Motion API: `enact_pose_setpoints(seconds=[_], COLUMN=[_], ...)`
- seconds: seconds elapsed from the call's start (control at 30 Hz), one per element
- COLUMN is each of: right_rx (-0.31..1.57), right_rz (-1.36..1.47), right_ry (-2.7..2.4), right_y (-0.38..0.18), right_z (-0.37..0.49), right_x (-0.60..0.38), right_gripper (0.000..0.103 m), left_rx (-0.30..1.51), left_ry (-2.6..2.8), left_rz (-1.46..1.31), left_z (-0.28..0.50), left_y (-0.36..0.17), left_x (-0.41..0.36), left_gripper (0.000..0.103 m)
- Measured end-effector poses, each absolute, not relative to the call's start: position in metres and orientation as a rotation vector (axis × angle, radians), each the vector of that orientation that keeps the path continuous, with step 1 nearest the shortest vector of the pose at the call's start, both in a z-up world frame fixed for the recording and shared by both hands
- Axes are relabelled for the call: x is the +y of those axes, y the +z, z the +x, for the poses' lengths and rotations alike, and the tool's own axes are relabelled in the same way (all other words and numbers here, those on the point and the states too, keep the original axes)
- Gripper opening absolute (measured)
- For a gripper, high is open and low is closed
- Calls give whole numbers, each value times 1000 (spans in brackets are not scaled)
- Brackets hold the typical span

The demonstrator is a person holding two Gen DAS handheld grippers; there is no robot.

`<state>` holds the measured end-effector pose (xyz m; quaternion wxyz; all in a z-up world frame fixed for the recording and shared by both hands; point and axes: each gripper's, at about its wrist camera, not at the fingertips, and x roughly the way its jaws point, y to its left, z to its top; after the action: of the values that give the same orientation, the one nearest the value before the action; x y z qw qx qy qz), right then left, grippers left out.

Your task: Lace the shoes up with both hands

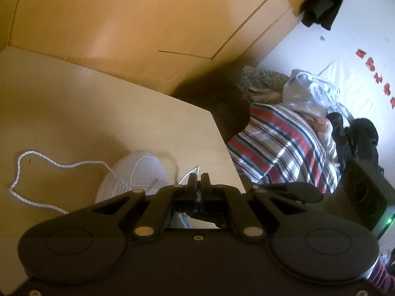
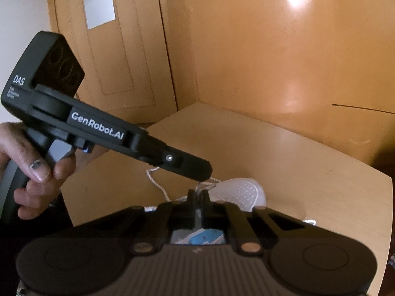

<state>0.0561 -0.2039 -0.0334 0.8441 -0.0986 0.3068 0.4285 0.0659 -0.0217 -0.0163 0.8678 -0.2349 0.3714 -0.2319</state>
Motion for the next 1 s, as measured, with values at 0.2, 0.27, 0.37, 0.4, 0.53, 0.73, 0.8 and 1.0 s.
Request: enact_pose_setpoints(seconds=[0.2,0.27,0.37,0.4,0.53,0.73,0.8,1.0], right_rx=[653,676,698,706,768,849,871,910], right_rz=[-221,-225,-227,-227,-238,-282,-293,-321], right_ry=[895,890,884,884,889,893,886,883], right_y=[-33,-31,-30,-30,-40,-56,-56,-65], right_z=[48,49,51,52,57,72,73,84], right_x=[-207,-206,-205,-204,-201,-177,-176,-166], right_gripper=[3,3,3,3,3,4,4,4], left_rx=[775,770,746,753,781,813,808,796], left_ry=[-495,-494,-455,-459,-472,-488,-493,-484], left_rz=[-451,-413,-241,-206,-68,134,169,237], left_z=[66,65,53,51,40,26,26,24], left_y=[-12,-9,2,0,-7,-19,-25,-30], left_x=[-19,-18,-21,-24,-33,-47,-51,-57], left_gripper=[0,4,29,31,31,31,19,9])
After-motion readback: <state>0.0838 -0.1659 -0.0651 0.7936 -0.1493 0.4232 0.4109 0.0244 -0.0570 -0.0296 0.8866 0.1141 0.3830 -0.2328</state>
